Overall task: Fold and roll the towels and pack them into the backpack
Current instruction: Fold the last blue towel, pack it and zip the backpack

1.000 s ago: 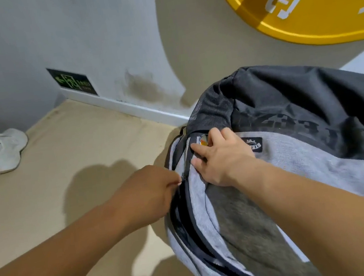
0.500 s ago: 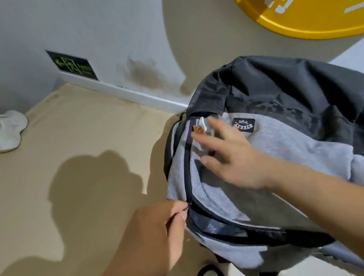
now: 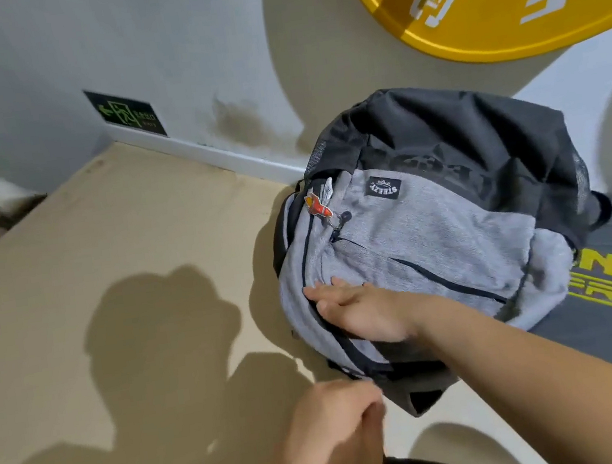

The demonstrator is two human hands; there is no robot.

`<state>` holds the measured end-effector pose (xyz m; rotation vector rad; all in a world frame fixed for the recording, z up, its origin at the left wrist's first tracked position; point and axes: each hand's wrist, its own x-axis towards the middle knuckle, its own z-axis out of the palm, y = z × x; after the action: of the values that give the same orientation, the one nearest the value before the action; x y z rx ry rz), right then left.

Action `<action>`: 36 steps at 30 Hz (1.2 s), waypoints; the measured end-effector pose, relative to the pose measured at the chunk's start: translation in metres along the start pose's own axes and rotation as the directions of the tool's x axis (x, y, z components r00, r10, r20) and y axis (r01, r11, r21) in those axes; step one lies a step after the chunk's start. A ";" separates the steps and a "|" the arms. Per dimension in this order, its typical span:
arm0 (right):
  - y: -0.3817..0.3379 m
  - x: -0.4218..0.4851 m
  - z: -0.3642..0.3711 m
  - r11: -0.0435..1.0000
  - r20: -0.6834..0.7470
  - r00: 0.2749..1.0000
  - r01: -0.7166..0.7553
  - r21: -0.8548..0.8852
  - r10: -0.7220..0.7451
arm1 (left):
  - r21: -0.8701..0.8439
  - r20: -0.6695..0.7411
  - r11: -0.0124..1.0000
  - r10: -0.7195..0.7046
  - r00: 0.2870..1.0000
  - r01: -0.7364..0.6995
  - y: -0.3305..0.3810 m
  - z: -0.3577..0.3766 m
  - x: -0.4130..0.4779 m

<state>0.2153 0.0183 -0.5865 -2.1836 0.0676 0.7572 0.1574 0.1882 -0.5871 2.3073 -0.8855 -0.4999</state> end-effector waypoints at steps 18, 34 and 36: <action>0.037 -0.103 0.048 0.948 -0.742 0.641 0.317 0.026 -0.194 | -0.198 -0.307 0.980 -0.031 0.951 -0.031 0.029 -0.021 0.021; 0.115 -0.174 0.011 0.966 -0.934 0.346 0.196 0.166 0.090 | 0.339 -0.111 0.929 0.195 0.975 -0.147 -0.009 -0.037 0.046; 0.134 -0.186 0.003 0.926 -0.905 0.349 0.194 0.325 0.244 | 0.402 -0.109 0.910 0.154 0.982 -0.098 -0.003 -0.041 0.044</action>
<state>0.0229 -0.1060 -0.5782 -1.9212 0.7908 -0.6190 0.2119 0.1754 -0.5645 2.5826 -1.1423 -0.1040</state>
